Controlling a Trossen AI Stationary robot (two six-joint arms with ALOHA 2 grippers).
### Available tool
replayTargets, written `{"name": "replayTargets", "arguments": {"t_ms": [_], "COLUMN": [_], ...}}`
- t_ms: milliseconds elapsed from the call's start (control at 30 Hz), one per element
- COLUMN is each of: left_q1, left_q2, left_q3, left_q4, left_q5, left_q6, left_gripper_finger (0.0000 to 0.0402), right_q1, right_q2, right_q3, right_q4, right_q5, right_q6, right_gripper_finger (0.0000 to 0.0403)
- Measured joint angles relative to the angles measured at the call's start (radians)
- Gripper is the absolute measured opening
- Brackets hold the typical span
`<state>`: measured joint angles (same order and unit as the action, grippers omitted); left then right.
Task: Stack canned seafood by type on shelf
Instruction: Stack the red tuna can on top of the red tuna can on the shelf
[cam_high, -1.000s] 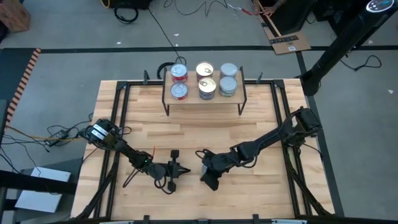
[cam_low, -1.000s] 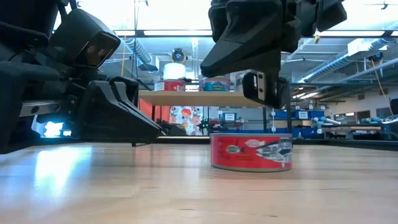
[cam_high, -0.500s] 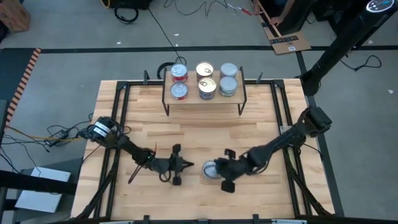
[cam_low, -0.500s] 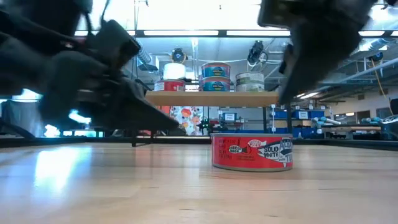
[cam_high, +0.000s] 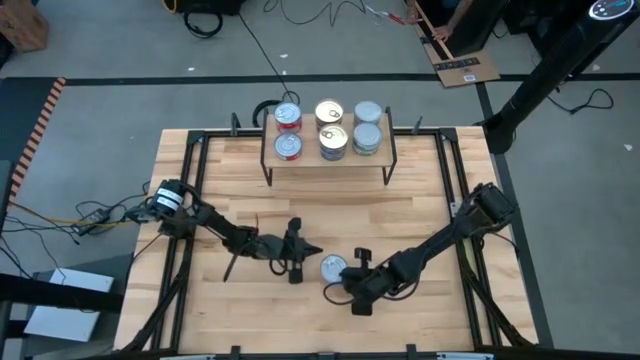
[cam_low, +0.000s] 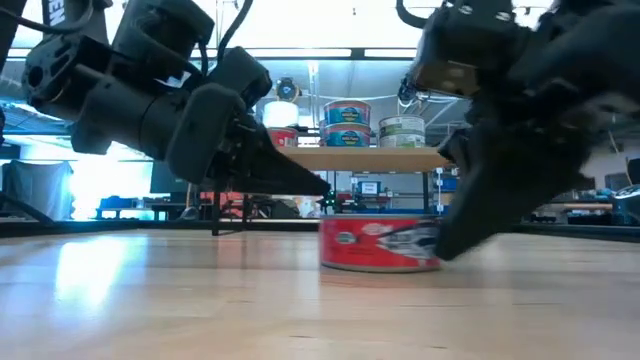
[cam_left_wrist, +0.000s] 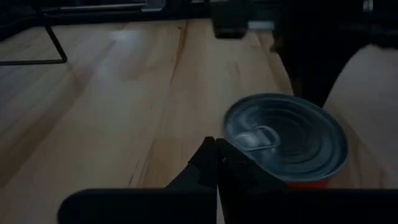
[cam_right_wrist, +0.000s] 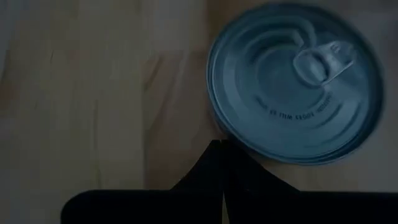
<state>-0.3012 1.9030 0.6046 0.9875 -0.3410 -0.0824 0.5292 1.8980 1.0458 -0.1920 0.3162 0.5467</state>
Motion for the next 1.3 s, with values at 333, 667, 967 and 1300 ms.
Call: {"name": "replayTargets", "arguments": {"t_ms": [333, 667, 967, 1300], "left_q1": [0.0, 0.016, -0.016, -0.025], "left_q2": [0.0, 0.048, 0.15, 0.144], "left_q3": [0.026, 0.027, 0.082, 0.077], "left_q4": [-0.104, -0.076, -0.039, -0.046], "left_q5": [-0.045, -0.096, -0.079, -0.083], "left_q6": [0.026, 0.024, 0.051, 0.052], "left_gripper_finger": [0.0, 0.0, 0.0, 0.0], "right_q1": [-0.025, -0.028, -0.041, -0.044], "right_q2": [-0.005, -0.002, 0.015, -0.042], "right_q3": [0.0, 0.0, 0.001, 0.054], "right_q4": [0.073, 0.102, 0.125, 0.107], "right_q5": [0.051, -0.003, -0.003, 0.131], "right_q6": [-0.019, -0.074, -0.1, -0.011], "right_gripper_finger": [0.0005, 0.0006, 0.0006, 0.0006]}}
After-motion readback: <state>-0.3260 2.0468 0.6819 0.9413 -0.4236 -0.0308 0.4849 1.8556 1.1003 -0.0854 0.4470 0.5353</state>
